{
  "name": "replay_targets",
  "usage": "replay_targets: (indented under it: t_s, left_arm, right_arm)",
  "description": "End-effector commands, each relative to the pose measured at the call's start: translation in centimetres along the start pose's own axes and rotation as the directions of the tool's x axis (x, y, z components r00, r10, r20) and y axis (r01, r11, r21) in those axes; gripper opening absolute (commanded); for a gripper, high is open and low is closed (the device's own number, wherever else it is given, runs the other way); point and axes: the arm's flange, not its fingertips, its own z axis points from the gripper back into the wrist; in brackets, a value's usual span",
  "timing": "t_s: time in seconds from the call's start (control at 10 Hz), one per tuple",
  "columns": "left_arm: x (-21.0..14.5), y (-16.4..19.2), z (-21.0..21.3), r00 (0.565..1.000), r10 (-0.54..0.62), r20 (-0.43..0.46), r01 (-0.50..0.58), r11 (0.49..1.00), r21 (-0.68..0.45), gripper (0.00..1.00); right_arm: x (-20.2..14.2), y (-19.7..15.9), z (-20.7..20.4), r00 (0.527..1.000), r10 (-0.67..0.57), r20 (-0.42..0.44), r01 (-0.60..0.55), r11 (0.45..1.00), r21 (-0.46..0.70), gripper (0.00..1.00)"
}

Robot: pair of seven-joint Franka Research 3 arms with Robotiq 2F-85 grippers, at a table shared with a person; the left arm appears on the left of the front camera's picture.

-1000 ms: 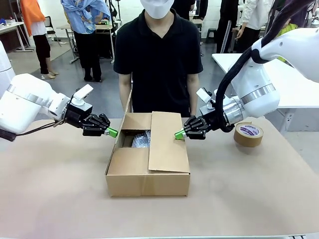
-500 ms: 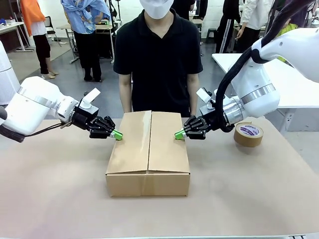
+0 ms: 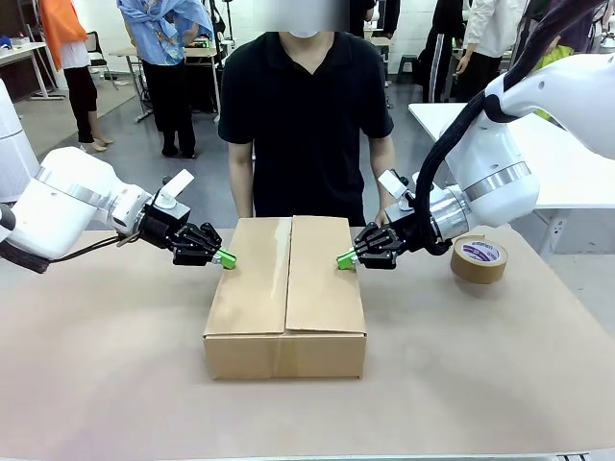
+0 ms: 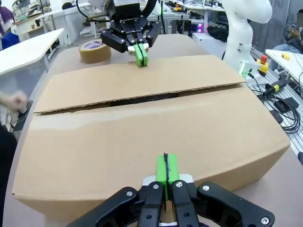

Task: Wrap the clocks to prevent damage.
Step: Push the left (or right) flap of the Package Box to close it.

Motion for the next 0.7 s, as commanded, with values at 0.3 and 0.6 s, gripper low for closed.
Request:
replay_targets:
  t_s: [0.3,0.6]
  left_arm:
    - [0.0,0.0,0.1,1.0,0.0,0.0,0.0,1.0,0.001,0.0]
    - [0.0,0.0,0.1,1.0,0.0,0.0,0.0,1.0,0.001,0.0]
  right_arm:
    - [-0.3,0.0,-0.3,1.0,-0.005,-0.007,0.005,1.0,-0.001,0.01]
    - [-0.3,0.0,-0.3,1.0,-0.005,-0.007,0.005,1.0,-0.001,0.01]
